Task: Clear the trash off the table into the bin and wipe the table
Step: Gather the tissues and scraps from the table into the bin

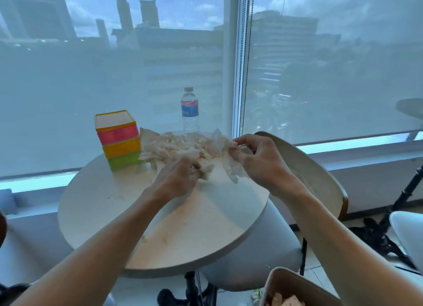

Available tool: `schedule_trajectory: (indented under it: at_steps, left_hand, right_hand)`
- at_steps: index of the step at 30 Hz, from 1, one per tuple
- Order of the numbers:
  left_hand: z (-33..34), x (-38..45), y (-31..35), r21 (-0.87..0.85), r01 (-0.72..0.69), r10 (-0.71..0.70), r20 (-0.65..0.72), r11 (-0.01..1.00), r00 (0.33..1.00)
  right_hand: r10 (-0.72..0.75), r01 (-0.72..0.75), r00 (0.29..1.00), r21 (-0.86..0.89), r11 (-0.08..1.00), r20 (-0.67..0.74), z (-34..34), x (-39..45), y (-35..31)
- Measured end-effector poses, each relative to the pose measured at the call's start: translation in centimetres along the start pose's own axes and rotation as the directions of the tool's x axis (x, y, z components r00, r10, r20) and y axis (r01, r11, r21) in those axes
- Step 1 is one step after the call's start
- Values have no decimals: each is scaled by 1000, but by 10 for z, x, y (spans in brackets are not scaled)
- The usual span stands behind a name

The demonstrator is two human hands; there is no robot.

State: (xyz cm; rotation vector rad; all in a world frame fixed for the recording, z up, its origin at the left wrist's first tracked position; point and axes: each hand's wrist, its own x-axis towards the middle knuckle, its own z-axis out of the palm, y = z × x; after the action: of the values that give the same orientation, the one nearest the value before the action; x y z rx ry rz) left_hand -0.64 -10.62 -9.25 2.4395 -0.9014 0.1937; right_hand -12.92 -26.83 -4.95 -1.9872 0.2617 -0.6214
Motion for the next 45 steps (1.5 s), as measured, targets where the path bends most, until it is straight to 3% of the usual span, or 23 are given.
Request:
schedule_trajectory:
  at_steps: [3,11,22,28,34,41,45]
  left_hand:
    - [-7,-5,22,-120,-29,24,-43,992,999]
    - [-13,-36,86,-449,-25,49,43,893,998]
    - [37,-85,152,-581,-24,133,146,813,980]
    - [88,-112,170,-548,66,93,259,834,961]
    - [138,-135,170,-458,246,-81,350,855,933]
    - [198,-173,155,-231,405,-281,429,885,858]
    - [209,-184,155,-112,421,-306,524,900,795]
  right_hand:
    - [24,-23,1000,40,999,-15,-13,-9,7]
    - [148,-142,988,125,982,-43,-53,-41,48]
    - [365,-365,928,-19,931,79,-93,-107,147]
    - [506,-470,843,-207,858,181,-87,-145,203]
    - [556,-440,712,-344,830,429,-93,-163,226]
    - [504,-446,759,-236,864,413,-112,-160,228]
    - [462,-419,771,-196,886,438,-118,-159,223]
